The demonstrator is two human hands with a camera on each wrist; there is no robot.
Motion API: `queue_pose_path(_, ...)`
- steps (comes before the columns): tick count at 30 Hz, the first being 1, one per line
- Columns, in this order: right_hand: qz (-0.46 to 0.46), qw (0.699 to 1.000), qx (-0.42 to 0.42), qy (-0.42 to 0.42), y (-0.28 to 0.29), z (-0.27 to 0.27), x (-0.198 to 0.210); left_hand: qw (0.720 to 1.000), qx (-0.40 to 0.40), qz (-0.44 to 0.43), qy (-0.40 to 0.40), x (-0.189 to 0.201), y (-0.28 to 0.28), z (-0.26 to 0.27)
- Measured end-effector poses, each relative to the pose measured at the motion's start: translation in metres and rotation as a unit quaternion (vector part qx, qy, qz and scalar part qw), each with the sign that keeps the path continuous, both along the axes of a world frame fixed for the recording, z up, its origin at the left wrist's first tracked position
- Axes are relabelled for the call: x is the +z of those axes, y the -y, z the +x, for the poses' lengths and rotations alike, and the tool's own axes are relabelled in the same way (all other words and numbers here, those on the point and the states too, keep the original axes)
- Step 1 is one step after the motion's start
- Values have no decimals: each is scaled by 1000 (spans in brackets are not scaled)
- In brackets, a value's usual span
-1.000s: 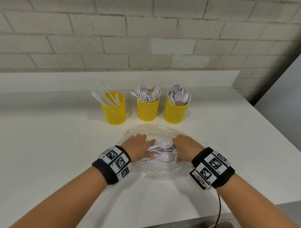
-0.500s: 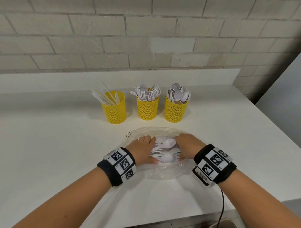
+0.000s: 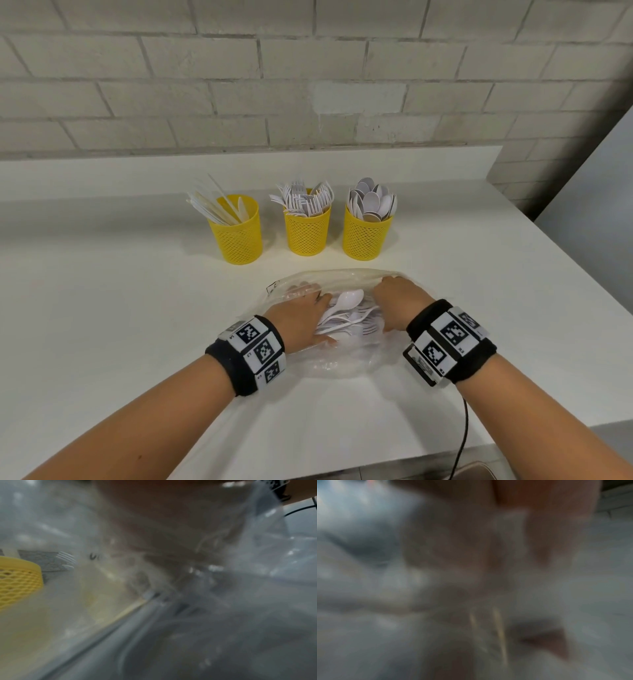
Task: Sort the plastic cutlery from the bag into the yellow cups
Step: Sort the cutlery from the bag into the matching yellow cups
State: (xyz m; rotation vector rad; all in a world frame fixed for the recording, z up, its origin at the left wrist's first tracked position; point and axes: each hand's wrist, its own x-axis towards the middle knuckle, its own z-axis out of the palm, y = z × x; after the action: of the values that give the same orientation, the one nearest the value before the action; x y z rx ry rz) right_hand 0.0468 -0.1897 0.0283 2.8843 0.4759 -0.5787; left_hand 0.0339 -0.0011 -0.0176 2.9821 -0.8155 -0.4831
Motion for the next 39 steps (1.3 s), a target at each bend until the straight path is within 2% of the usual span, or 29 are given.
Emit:
queue_pose_path(4,-6,1000,-6,16,-5,-2,-1,1000,-8,-3,5,-2,4,2)
queue_pose_path(9,79,997,-19,-7,-5,-3,3,999,-20,-15,32,-5,-1,7)
queue_pose_path(13,42,999,-10,-30,-2,-4,3,999,-11,-41,18,-4,-2,9)
queue_pose_path(15,52,998,-15,-38,-1,-5,-2,998,1,-57,-6,-3,1,10)
queue_pose_path(18,126,991,-39,-24,-4,-6,-3,996,24,-74,-39,2,6,12)
queue_pose_path(20,204,977,-58,-10,-4,-9,0,994,40,-82,-54,3,8,12)
queue_pose_path(22,245,967,-75,-16,-1,-10,3,991,60,-100,-67,3,8,14)
queue_pose_path(27,141,985,-96,-36,6,-7,-4,984,90,-126,-83,4,8,16)
queue_pose_path(32,222,966,-131,31,-3,-8,-17,983,104,-129,-84,6,8,16)
queue_pose_path(36,299,942,-151,36,-2,-8,-14,978,125,-140,-92,10,7,15)
queue_pose_path(39,267,954,-133,21,1,-8,-4,975,120,-159,-94,13,10,14)
